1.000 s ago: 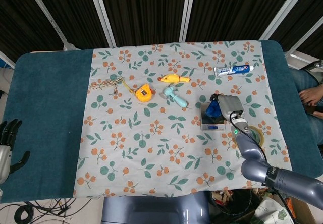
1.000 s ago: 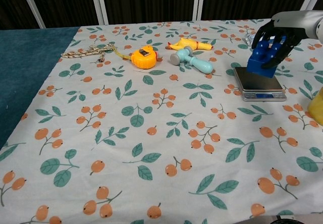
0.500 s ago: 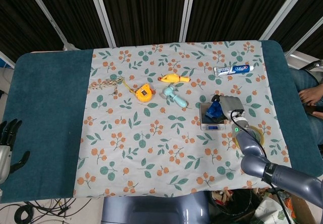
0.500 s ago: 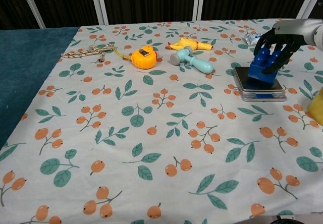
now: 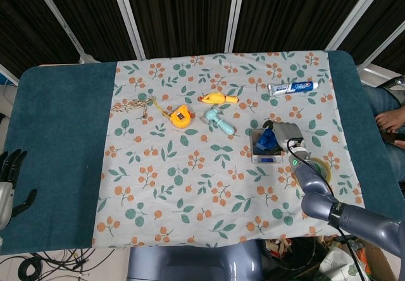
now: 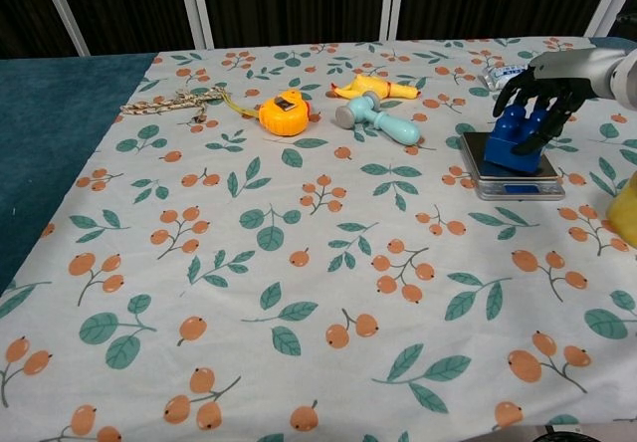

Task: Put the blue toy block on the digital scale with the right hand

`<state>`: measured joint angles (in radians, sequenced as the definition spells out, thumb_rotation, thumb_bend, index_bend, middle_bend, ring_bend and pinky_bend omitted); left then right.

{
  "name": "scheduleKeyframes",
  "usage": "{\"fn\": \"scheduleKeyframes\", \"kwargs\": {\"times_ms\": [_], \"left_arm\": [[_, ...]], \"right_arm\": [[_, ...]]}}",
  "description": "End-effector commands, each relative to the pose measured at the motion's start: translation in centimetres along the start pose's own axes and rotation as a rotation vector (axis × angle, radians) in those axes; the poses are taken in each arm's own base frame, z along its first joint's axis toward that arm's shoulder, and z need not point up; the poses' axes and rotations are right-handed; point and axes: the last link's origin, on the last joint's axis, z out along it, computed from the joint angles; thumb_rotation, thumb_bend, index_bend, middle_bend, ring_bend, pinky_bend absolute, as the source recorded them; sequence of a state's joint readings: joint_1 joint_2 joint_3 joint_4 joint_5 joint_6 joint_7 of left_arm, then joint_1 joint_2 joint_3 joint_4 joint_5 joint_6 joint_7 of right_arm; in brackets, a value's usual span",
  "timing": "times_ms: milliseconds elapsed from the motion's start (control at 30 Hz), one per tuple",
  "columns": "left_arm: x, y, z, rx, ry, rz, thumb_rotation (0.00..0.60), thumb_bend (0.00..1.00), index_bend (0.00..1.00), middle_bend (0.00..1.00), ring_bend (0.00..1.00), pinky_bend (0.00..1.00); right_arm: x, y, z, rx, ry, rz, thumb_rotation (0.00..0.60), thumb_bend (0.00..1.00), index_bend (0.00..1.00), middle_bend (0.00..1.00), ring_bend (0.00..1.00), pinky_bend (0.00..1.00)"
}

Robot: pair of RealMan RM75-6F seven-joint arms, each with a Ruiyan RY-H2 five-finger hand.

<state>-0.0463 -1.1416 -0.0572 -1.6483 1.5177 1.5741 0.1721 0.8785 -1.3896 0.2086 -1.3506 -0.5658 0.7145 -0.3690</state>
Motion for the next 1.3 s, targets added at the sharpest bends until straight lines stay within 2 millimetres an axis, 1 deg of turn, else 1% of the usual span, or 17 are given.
{"fn": "scheduleKeyframes", "kwargs": {"times_ms": [33, 133, 200, 433, 567, 667, 700, 733, 767, 833, 933, 1000, 1100, 1133, 1167, 1200, 1300], "left_arm": [[0.0, 0.0, 0.0, 0.001, 0.001, 0.000, 0.600, 0.29, 0.04, 0.06, 0.01, 0.03], [0.1, 0.0, 0.0, 0.002, 0.003, 0.001, 0.600, 0.29, 0.04, 0.06, 0.01, 0.04], [0.1, 0.0, 0.0, 0.003, 0.004, 0.000, 0.600, 0.29, 0.04, 0.06, 0.01, 0.04], [0.1, -0.1, 0.0, 0.002, 0.005, 0.003, 0.600, 0.29, 0.04, 0.06, 0.01, 0.03], [0.1, -0.1, 0.0, 0.003, 0.003, 0.003, 0.600, 0.29, 0.04, 0.06, 0.01, 0.04], [0.1, -0.1, 0.0, 0.001, 0.004, 0.003, 0.600, 0.29, 0.04, 0.06, 0.01, 0.04], [0.1, -0.1, 0.0, 0.001, 0.004, 0.003, 0.600, 0.29, 0.04, 0.06, 0.01, 0.04], [0.1, -0.1, 0.0, 0.002, 0.004, 0.003, 0.600, 0.29, 0.04, 0.06, 0.01, 0.04], [0.1, -0.1, -0.1, 0.000, 0.004, 0.003, 0.600, 0.29, 0.04, 0.06, 0.01, 0.04], [0.1, 0.0, -0.1, -0.003, 0.006, 0.003, 0.600, 0.29, 0.04, 0.06, 0.01, 0.04], [0.1, 0.1, -0.1, -0.005, 0.010, 0.001, 0.600, 0.29, 0.04, 0.06, 0.01, 0.04], [0.2, 0.1, -0.1, -0.006, 0.014, 0.000, 0.600, 0.29, 0.04, 0.06, 0.01, 0.03], [0.4, 0.1, 0.0, -0.003, 0.025, -0.007, 0.600, 0.29, 0.04, 0.06, 0.01, 0.03], [0.4, 0.2, -0.1, -0.002, 0.028, -0.017, 0.600, 0.29, 0.04, 0.06, 0.01, 0.03], [0.5, 0.2, -0.1, -0.005, 0.029, -0.024, 0.600, 0.29, 0.04, 0.06, 0.01, 0.03], [0.5, 0.3, -0.1, -0.007, 0.025, -0.022, 0.600, 0.29, 0.04, 0.06, 0.01, 0.03], [0.3, 0.3, -0.3, -0.007, 0.008, -0.028, 0.600, 0.29, 0.04, 0.06, 0.01, 0.03]], "right_arm": [[0.1, -0.1, 0.0, 0.002, 0.004, 0.013, 0.600, 0.23, 0.18, 0.09, 0.26, 0.38], [-0.1, 0.1, 0.0, -0.004, -0.020, 0.004, 0.600, 0.20, 0.13, 0.03, 0.20, 0.35], [-0.2, 0.2, -0.1, -0.007, -0.035, -0.005, 0.600, 0.17, 0.11, 0.00, 0.18, 0.33], [0.6, -0.5, -0.7, 0.009, -0.012, 0.039, 0.600, 0.16, 0.08, 0.00, 0.17, 0.33], [2.3, -1.1, -2.0, 0.048, 0.068, 0.029, 0.600, 0.15, 0.07, 0.00, 0.17, 0.33], [3.8, -1.4, -4.2, 0.089, 0.137, 0.050, 0.600, 0.15, 0.06, 0.00, 0.18, 0.32], [4.0, -1.4, -4.6, 0.095, 0.148, 0.053, 0.600, 0.15, 0.06, 0.00, 0.17, 0.32], [4.5, -1.4, -5.4, 0.105, 0.168, 0.057, 0.600, 0.15, 0.06, 0.00, 0.17, 0.31], [4.9, -1.1, -6.8, 0.115, 0.186, 0.055, 0.600, 0.15, 0.06, 0.00, 0.17, 0.31], [5.1, -0.4, -8.9, 0.123, 0.202, 0.039, 0.600, 0.15, 0.06, 0.00, 0.17, 0.29], [5.1, 0.6, -11.7, 0.124, 0.245, 0.003, 0.600, 0.15, 0.04, 0.02, 0.17, 0.28], [4.7, 1.5, -13.9, 0.121, 0.288, -0.007, 0.600, 0.15, 0.03, 0.04, 0.17, 0.28], [3.4, 2.8, -17.7, 0.122, 0.365, 0.016, 0.600, 0.15, 0.02, 0.03, 0.17, 0.27], [2.5, 3.4, -19.4, 0.134, 0.408, 0.027, 0.600, 0.15, 0.02, 0.03, 0.17, 0.27], [1.2, 4.5, -21.3, 0.120, 0.443, 0.012, 0.600, 0.15, 0.02, 0.02, 0.16, 0.26], [-0.1, 5.1, -22.9, 0.128, 0.482, -0.003, 0.600, 0.15, 0.02, 0.01, 0.16, 0.26], [-2.3, 6.0, -24.5, 0.139, 0.525, -0.009, 0.600, 0.15, 0.02, 0.00, 0.16, 0.26]]}}
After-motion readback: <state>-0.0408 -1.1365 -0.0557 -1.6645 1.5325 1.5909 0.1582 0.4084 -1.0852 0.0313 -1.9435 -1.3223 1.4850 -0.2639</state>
